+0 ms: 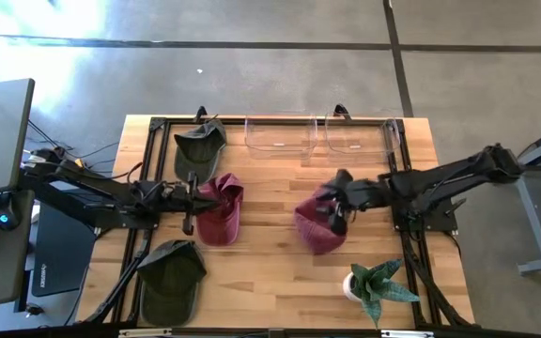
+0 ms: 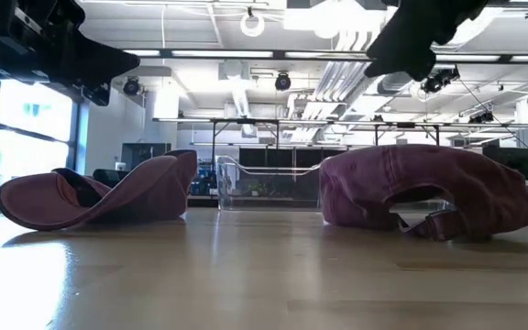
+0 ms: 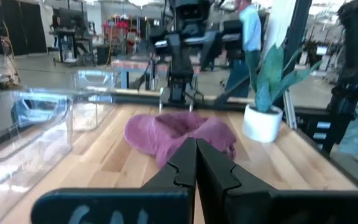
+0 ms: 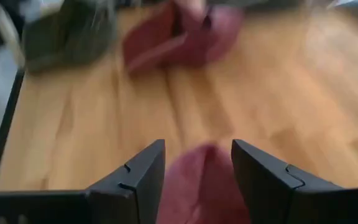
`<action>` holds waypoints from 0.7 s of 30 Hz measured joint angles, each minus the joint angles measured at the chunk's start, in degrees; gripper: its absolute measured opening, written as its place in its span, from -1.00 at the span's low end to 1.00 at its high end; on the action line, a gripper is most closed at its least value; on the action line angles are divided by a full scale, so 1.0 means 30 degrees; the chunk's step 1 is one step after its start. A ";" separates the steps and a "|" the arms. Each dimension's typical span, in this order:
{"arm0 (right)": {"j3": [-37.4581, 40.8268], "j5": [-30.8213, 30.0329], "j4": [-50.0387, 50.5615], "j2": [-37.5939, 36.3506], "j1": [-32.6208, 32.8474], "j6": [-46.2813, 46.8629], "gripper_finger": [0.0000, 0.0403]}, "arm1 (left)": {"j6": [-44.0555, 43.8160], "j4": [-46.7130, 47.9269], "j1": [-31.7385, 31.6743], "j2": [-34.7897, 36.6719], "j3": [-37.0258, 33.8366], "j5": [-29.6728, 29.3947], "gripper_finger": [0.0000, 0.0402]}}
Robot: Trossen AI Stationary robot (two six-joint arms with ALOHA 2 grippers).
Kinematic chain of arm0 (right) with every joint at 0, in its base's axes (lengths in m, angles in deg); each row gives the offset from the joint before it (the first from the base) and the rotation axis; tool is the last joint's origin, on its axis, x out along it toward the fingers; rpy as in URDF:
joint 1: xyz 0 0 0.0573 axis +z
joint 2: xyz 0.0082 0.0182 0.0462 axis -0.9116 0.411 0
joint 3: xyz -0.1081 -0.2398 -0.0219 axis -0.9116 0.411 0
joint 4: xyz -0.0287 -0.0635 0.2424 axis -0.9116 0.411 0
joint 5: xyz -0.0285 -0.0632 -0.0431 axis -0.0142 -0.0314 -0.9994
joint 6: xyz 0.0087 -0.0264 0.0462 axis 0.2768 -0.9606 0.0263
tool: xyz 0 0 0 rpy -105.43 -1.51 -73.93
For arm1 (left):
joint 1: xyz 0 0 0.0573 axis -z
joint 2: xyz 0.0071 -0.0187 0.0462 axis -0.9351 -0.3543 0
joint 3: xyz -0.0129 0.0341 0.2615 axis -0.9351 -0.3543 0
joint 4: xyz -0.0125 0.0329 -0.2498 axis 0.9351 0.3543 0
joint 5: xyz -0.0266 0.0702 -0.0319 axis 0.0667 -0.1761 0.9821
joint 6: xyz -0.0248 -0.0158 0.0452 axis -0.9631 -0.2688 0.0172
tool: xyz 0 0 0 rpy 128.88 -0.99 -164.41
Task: Pick & Place hat
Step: Put the right red cap into the left transparent bin
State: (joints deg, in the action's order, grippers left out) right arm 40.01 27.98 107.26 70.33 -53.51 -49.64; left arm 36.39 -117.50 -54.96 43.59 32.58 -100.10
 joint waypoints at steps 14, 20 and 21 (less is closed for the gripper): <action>-0.1628 -0.0553 0.4597 0.5687 0.3030 0.1393 0.05 | 0.0155 0.2450 0.0000 -0.9927 0.6311 -0.0706 -1.00; -0.0453 0.0679 0.0102 0.7697 0.3859 -0.0481 -0.02 | 0.0167 0.6020 0.0000 -1.4563 1.0982 -0.0022 -1.00; -0.0381 0.1832 -0.0957 0.8080 0.3992 -0.1041 -0.05 | 0.0175 0.6698 0.0000 -1.5206 1.1814 0.0205 -1.00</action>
State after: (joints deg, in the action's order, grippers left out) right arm 38.86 33.47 104.39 94.57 -41.54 -52.77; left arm 36.92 -97.40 -54.96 -2.03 68.02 -99.49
